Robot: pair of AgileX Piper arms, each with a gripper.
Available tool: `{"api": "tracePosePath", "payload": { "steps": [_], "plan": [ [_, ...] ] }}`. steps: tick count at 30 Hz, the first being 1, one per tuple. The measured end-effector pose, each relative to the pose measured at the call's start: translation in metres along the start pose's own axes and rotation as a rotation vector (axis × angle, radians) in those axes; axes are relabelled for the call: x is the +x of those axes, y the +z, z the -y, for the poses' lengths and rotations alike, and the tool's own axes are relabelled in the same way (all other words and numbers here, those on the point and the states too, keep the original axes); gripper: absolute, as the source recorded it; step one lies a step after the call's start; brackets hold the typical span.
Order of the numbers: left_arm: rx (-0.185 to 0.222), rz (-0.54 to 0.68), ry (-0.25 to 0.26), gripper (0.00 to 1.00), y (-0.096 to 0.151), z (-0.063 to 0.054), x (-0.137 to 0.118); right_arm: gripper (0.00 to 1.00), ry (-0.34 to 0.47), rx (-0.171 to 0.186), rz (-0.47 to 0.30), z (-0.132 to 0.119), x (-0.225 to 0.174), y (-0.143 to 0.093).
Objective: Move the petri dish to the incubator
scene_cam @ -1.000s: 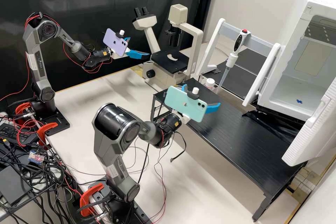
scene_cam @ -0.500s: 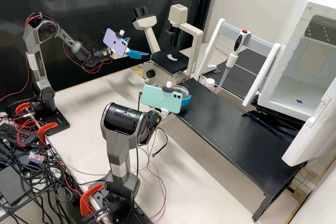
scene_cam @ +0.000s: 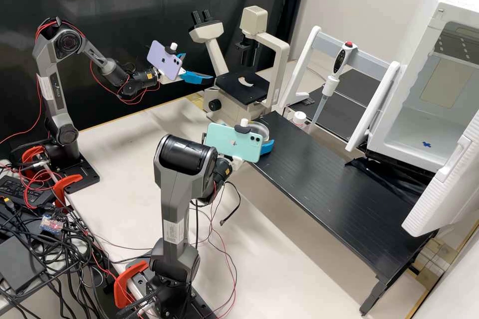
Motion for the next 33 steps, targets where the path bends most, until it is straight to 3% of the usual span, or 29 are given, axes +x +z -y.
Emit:
{"api": "tracePosePath", "payload": {
  "steps": [1,2,9,27,33],
  "plan": [
    [0.000,0.000,0.000,1.00,0.0000,0.0000,0.0000,1.00,-0.002,0.002,0.001,-0.0008,0.0011,0.0006],
    [0.000,0.000,0.000,1.00,0.0000,0.0000,0.0000,0.00,0.000,0.004,0.004,-0.0014,0.0016,0.0010],
    [0.000,0.000,0.000,1.00,0.0000,0.0000,0.0000,0.00,0.007,0.040,0.015,-0.0059,0.0062,0.0043],
    [0.000,0.000,0.000,1.00,0.0000,0.0000,0.0000,0.00,-0.022,0.052,0.011,-0.0040,0.0089,0.0064],
    [0.000,0.000,0.000,1.00,0.0000,0.0000,0.0000,0.00,-0.041,0.072,-0.001,-0.0041,0.0091,0.0073]
  ]
}}
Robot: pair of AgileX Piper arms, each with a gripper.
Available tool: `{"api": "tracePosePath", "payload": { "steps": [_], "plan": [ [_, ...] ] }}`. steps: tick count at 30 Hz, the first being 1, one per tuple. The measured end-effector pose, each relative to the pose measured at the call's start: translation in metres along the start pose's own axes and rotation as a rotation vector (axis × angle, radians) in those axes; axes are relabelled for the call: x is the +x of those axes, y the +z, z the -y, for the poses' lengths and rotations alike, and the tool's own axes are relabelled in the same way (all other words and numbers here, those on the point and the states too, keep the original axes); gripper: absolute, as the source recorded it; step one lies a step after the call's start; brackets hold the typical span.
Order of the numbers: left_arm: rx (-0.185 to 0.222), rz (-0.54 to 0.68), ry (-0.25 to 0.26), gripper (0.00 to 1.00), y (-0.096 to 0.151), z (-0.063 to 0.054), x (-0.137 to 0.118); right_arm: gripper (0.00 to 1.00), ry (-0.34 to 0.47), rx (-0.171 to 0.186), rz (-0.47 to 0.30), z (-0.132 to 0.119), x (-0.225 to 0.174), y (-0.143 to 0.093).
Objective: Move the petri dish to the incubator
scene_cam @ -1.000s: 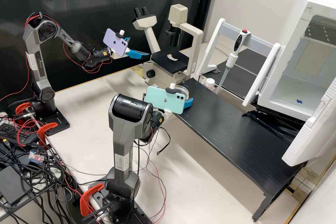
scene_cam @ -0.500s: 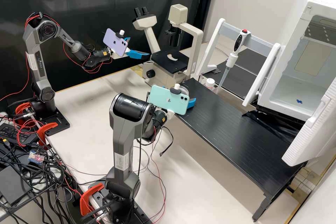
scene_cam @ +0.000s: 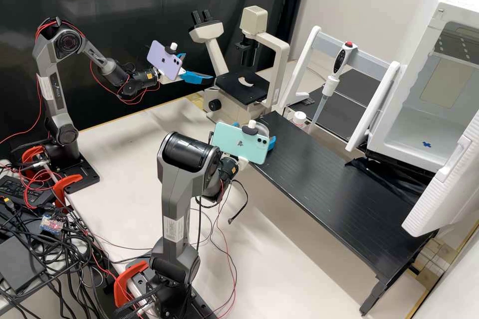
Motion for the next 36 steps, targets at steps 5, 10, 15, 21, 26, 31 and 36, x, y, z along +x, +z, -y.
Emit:
{"api": "tracePosePath", "payload": {
  "steps": [5,10,15,21,26,31,36],
  "plan": [
    [0.000,0.000,0.000,1.00,0.000,0.000,0.000,0.00,-0.006,-0.002,0.004,0.000,0.000,0.001],
    [0.000,0.000,0.000,1.00,0.000,0.000,0.000,0.00,-0.006,-0.002,0.004,0.000,0.000,0.001],
    [0.000,0.000,0.000,1.00,0.000,0.000,0.000,0.00,-0.010,-0.002,0.008,0.001,0.000,0.001],
    [0.000,0.000,0.000,1.00,0.000,0.000,0.000,0.00,-0.003,-0.010,0.003,-0.003,-0.001,0.002],
    [0.000,0.000,0.000,1.00,0.000,0.000,0.000,0.00,0.043,-0.019,0.016,-0.019,-0.007,0.007],
    [0.000,0.000,0.000,1.00,0.000,0.000,0.000,0.00,0.133,-0.005,0.092,-0.049,-0.018,0.028],
    [0.000,0.000,0.000,1.00,0.000,0.000,0.000,0.00,0.240,0.037,0.162,-0.083,-0.031,0.054]
  ]
}}
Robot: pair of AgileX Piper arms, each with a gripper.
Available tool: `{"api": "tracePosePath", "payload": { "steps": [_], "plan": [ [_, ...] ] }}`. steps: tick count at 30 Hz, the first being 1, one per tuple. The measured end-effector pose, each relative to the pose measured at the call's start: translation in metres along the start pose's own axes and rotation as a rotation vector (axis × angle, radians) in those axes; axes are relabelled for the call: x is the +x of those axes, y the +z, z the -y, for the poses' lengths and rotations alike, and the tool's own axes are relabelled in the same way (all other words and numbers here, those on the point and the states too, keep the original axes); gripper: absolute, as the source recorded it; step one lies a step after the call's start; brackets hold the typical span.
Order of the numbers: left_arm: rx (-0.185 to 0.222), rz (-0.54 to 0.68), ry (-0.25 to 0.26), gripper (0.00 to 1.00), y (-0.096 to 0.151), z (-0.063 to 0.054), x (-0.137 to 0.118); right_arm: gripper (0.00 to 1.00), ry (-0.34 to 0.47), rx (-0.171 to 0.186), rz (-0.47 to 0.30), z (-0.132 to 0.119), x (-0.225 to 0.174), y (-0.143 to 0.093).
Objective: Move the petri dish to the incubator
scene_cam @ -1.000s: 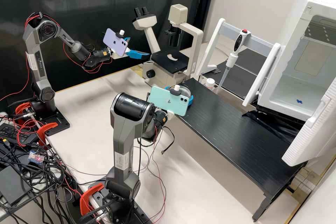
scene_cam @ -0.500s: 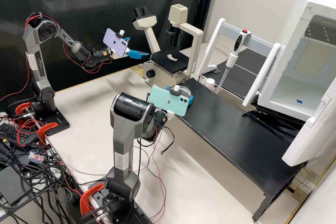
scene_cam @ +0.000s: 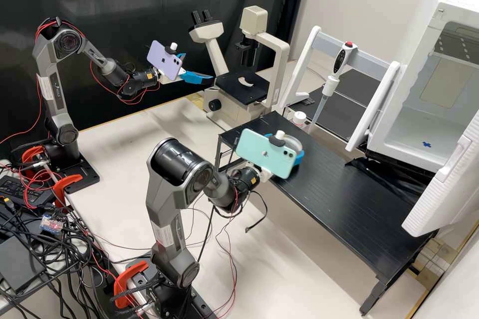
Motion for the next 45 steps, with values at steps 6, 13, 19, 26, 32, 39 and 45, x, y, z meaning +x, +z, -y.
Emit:
{"api": "tracePosePath", "payload": {
  "steps": [6,13,19,26,32,39,45],
  "plan": [
    [0.000,0.000,0.000,1.00,0.000,0.000,0.000,0.00,0.146,0.014,0.040,-0.053,0.009,0.023],
    [0.000,0.000,0.000,1.00,0.000,0.000,0.000,0.00,0.275,0.020,0.090,-0.106,0.036,0.044],
    [0.000,0.000,0.000,1.00,0.000,0.000,0.000,0.00,0.287,0.016,0.155,-0.138,0.076,0.055],
    [0.000,0.000,0.000,1.00,0.000,0.000,0.000,0.00,0.300,0.071,0.240,-0.160,0.125,0.062],
    [0.000,0.000,0.000,1.00,0.000,0.000,0.000,0.00,0.297,0.047,0.279,-0.170,0.165,0.060],
    [0.000,0.000,0.000,1.00,0.000,0.000,0.000,0.00,0.297,0.021,0.319,-0.182,0.205,0.062],
    [0.000,0.000,0.000,1.00,0.000,0.000,0.000,0.00,0.307,0.010,0.343,-0.183,0.232,0.066]
  ]
}}
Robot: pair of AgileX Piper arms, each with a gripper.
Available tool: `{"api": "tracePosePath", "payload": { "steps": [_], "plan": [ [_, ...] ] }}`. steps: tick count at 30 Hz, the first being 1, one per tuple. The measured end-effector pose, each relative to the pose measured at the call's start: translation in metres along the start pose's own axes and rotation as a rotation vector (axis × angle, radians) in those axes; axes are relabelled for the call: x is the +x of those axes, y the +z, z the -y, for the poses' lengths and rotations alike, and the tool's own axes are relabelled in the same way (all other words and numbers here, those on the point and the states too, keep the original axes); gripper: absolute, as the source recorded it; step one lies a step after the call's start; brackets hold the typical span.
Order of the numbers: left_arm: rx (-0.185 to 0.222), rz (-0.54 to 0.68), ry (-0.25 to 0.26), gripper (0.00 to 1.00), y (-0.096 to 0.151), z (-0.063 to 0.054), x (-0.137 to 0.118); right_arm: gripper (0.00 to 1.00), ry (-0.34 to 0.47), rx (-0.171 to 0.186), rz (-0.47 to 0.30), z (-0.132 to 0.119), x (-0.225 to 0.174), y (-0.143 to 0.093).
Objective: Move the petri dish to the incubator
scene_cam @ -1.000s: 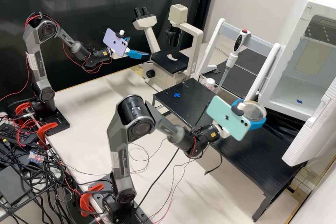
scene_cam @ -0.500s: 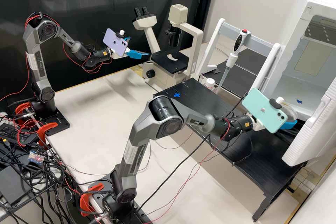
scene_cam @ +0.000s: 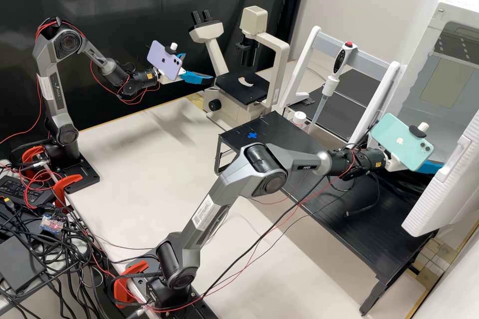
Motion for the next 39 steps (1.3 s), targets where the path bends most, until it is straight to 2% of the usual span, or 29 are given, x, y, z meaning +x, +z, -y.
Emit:
{"api": "tracePosePath", "payload": {
  "steps": [2,8,10,11,12,13,14,21,24,30,34,39],
  "plan": [
    [0.000,0.000,0.000,1.00,0.000,0.000,0.000,0.00,0.005,-0.015,0.004,0.001,0.005,-0.002],
    [0.000,0.000,0.000,1.00,0.000,0.000,0.000,0.00,0.017,-0.030,0.032,0.003,0.018,-0.007],
    [0.000,0.000,0.000,1.00,0.000,0.000,0.000,0.00,0.020,-0.033,0.041,0.004,0.021,-0.009],
    [0.000,0.000,0.000,1.00,0.000,0.000,0.000,0.00,0.021,-0.021,0.045,0.004,0.022,-0.009],
    [0.000,0.000,0.000,1.00,0.000,0.000,0.000,0.00,0.021,-0.034,0.050,0.005,0.024,-0.011],
    [0.000,0.000,0.000,1.00,0.000,0.000,0.000,0.00,0.021,-0.023,0.052,0.006,0.025,-0.011],
    [0.000,0.000,0.000,1.00,0.000,0.000,0.000,0.00,0.018,-0.034,0.056,0.006,0.026,-0.012],
    [0.000,0.000,0.000,1.00,0.000,0.000,0.000,0.00,-0.027,-0.027,0.056,0.012,0.031,-0.018],
    [0.000,0.000,0.000,1.00,0.000,0.000,0.000,0.00,-0.034,-0.045,0.057,0.014,0.033,-0.020],
    [0.000,0.000,0.000,1.00,0.000,0.000,0.000,0.00,-0.040,-0.055,0.059,0.015,0.035,-0.022],
    [0.000,0.000,0.000,1.00,0.000,0.000,0.000,0.00,-0.077,-0.043,0.021,0.026,0.037,-0.028],
    [0.000,0.000,0.000,1.00,0.000,0.000,0.000,0.00,-0.085,-0.029,0.005,0.033,0.042,-0.029]
  ]
}}
